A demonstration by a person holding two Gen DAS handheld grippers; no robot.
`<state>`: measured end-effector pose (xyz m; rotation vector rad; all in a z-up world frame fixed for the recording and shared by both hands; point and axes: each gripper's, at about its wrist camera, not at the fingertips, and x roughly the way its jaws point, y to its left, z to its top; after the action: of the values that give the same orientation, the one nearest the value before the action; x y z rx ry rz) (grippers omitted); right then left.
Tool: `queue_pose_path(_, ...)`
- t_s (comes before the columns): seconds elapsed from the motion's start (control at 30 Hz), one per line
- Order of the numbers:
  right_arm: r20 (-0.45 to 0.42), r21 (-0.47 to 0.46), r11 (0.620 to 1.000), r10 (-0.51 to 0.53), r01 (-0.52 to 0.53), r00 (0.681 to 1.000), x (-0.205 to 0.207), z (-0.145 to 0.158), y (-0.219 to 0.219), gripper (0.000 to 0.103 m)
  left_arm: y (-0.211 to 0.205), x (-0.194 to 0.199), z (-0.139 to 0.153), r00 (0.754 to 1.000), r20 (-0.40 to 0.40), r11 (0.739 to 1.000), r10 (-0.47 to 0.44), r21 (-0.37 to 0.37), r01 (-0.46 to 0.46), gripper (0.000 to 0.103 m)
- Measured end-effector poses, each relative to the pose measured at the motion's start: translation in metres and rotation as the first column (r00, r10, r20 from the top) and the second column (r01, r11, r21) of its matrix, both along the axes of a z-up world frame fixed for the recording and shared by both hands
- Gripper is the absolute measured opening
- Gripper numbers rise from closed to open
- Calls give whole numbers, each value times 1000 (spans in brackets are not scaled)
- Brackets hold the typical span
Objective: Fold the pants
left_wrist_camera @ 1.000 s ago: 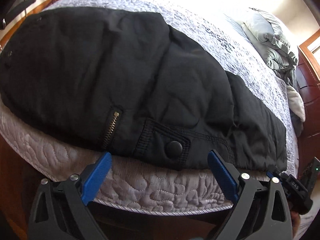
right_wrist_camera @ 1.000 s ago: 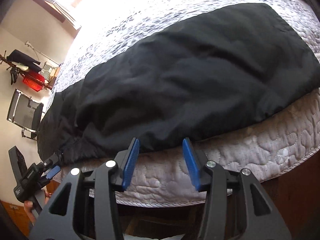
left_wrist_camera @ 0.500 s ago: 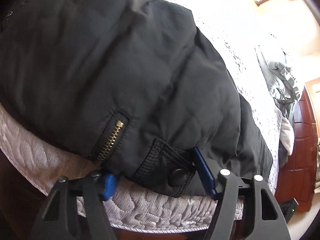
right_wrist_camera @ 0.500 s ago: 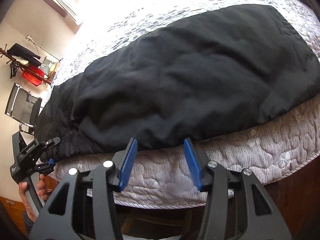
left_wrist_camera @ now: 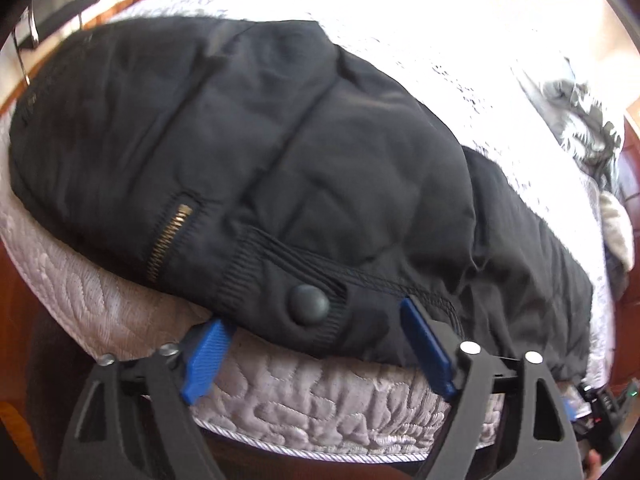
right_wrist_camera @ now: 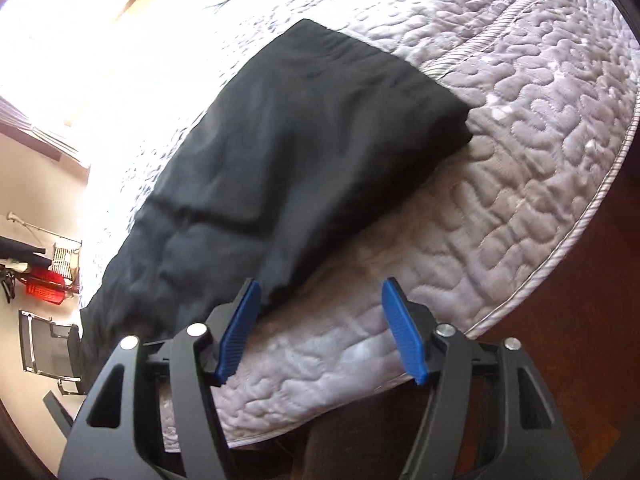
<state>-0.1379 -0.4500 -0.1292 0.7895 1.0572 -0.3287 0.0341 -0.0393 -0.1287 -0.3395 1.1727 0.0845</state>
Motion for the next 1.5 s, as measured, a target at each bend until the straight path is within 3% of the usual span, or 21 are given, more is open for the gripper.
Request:
queue_pose_path(0.07,2,21,1000,-10,10,1000,2,-6,-6,69,-17,0,5,1000,-7,998,-4,65,4,90)
queue_pose_path(0.13,11,52,998,-32,31,999,5,-12,-14,69,-34,0,5,997,-34,997,-72,-40,71,91)
queue_pose_path(0.23,24,71,996,-63,61,998,10,-18,-27,69,-65,-3,6,984,-33,982,-174,-75,171,91)
queue_pose_path(0.3,32,72,995,-69,67,997,15,-21,-35,70,-87,1,7,968,-11,968,-251,-25,251,91)
queue_pose_path(0.37,35,55,996,-66,64,997,21,-21,-40,69,-100,8,7,961,-3,961,-276,27,276,91)
queue_pose_path(0.43,45,53,996,-77,75,996,25,-22,-45,64,-105,17,6,956,21,956,-292,38,292,91)
queue_pose_path(0.47,56,52,996,-79,76,995,27,-23,-49,54,-107,22,4,955,16,954,-297,50,296,91)
queue_pose_path(0.5,77,57,995,-83,79,994,28,-23,-53,39,-109,28,0,953,-2,952,-303,51,303,91)
queue_pose_path(0.6,160,112,991,-89,71,983,24,-18,-60,11,-111,35,-4,952,-17,952,-305,16,306,91)
queue_pose_path(0.7,194,-28,999,-24,30,981,24,9,-44,7,-97,30,0,956,0,955,-294,-20,294,90)
queue_pose_path(0.83,275,-196,979,104,-50,956,29,56,-10,6,-75,22,3,965,4,963,-263,-61,263,90)
queue_pose_path(0.97,296,-340,921,297,-190,908,47,97,42,6,-55,10,9,973,14,968,-231,-92,232,90)
queue_pose_path(1.1,258,-414,845,466,-339,846,75,110,107,8,-36,1,17,978,24,970,-205,-126,206,90)
queue_pose_path(1.37,114,-455,694,667,-558,736,100,79,207,8,14,-14,32,993,84,985,-82,-147,93,90)
queue_pose_path(1.5,66,-462,603,755,-651,652,95,61,258,8,34,-14,33,996,92,987,-20,-159,35,90)
